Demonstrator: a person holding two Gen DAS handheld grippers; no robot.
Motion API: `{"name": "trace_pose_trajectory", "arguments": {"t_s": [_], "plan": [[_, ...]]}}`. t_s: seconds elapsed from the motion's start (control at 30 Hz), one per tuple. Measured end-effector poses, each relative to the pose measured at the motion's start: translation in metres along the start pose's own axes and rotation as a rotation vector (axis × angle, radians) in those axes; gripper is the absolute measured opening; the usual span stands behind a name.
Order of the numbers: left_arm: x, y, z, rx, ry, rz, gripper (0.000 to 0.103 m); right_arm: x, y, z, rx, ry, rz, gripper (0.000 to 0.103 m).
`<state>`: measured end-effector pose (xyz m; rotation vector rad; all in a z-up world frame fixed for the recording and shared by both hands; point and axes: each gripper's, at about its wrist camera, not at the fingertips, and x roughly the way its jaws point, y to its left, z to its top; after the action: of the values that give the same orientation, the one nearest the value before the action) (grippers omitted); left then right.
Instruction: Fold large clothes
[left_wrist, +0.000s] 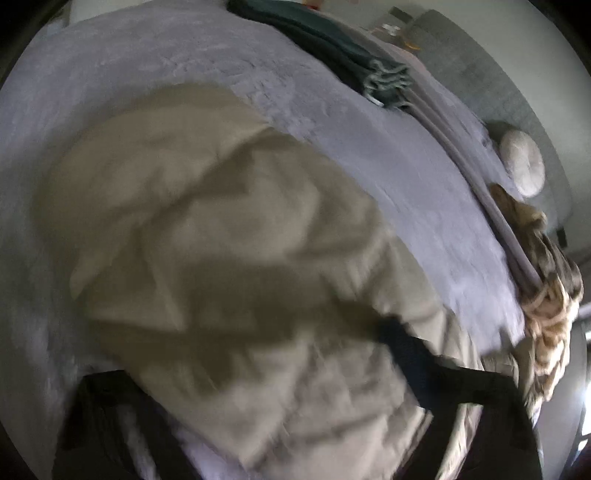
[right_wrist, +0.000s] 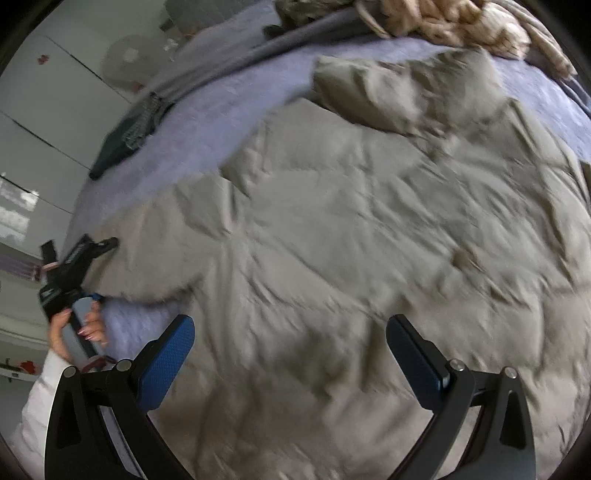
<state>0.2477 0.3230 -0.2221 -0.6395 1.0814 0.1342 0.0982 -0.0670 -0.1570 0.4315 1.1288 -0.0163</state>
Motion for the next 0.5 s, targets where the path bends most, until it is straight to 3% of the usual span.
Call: {"name": "trace_pose_trajectory", "arguments": {"t_s": [0.07, 0.13, 0.17, 0.2, 0.23, 0.27, 0.3, 0.37, 0.5], "plan": [[0.005, 0.000, 0.010, 0.009, 0.014, -0.029, 0.028, 0.010, 0.010, 0.009, 0.004, 0.000, 0.022, 0.103], [-0.002, 0.005, 0.020, 0.030, 0.010, -0.073, 0.011, 0.019, 0.017, 0.017, 0.025, -0.004, 0.041, 0.103], [-0.013, 0.002, 0.021, 0.063, -0.014, -0.062, 0.011, 0.025, 0.021, 0.021, 0.042, -0.012, 0.052, 0.102], [-0.018, -0.006, 0.019, 0.088, -0.031, -0.051, 0.011, 0.029, 0.023, 0.024, 0.052, -0.020, 0.066, 0.093], [-0.028, -0.014, 0.018, 0.126, -0.054, -0.046, 0.011, 0.035, 0.026, 0.027, 0.065, -0.027, 0.087, 0.064], [-0.040, -0.021, 0.017, 0.165, -0.079, -0.050, 0.011, 0.043, 0.030, 0.030, 0.076, -0.019, 0.116, 0.045], [-0.050, -0.027, 0.015, 0.194, -0.098, -0.057, 0.011, 0.052, 0.033, 0.032, 0.090, 0.002, 0.149, 0.021], [-0.075, -0.043, 0.011, 0.255, -0.131, -0.091, 0.011, 0.071, 0.035, 0.035, 0.129, 0.028, 0.223, 0.018], [-0.112, -0.074, -0.002, 0.370, -0.137, -0.212, 0.011, 0.104, 0.044, 0.034, 0.158, 0.063, 0.278, 0.018]]}}
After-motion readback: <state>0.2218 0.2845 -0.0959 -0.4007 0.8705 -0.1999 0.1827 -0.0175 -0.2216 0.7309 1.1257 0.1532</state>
